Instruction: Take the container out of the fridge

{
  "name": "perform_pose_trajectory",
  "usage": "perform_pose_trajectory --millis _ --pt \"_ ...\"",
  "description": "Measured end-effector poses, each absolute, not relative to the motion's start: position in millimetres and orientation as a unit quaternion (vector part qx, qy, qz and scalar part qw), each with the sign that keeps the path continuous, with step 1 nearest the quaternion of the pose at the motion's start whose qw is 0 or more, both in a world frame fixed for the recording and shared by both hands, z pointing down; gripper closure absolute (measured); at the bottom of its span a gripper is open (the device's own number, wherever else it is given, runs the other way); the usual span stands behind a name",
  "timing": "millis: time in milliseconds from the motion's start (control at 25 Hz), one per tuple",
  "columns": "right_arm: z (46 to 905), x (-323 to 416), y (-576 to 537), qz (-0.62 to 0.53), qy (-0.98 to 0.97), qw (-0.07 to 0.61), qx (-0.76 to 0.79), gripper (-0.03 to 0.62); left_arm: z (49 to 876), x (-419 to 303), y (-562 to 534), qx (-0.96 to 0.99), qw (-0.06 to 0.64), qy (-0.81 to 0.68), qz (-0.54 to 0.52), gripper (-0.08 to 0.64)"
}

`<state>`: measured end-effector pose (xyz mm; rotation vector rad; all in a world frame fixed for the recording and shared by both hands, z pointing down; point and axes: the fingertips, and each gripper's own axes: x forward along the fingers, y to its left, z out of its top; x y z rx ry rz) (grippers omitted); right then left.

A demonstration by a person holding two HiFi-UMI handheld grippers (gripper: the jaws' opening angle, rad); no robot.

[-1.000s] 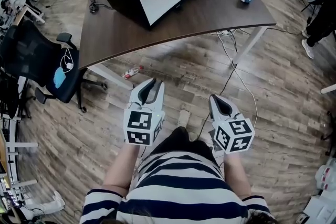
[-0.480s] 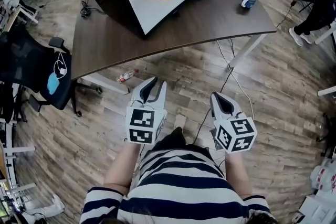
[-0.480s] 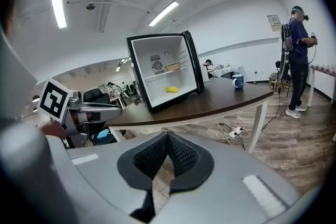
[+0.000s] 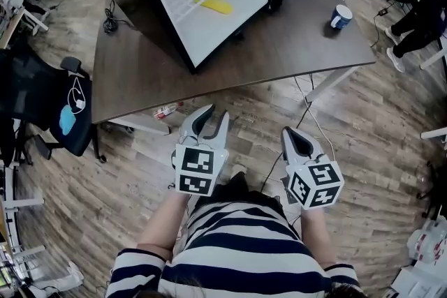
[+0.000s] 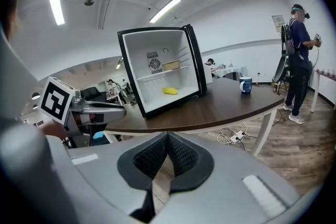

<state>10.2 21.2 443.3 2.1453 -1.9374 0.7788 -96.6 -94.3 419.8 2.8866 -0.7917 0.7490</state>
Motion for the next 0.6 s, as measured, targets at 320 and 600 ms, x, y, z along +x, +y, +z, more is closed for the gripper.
perform_pose_trajectory --millis 320,600 --pt "437.7 23.5 -25.2 0.253 -0.651 0.074 0.711 0.598 402.8 -69.7 -136.0 0.941 0.000 -0.244 0.235 0.560" --pt "431.0 42.6 -50.3 0.245 -0.661 0.071 0.706 0.598 389.1 -39.9 -160.6 0.935 -0.049 -0.245 0.250 0.560"
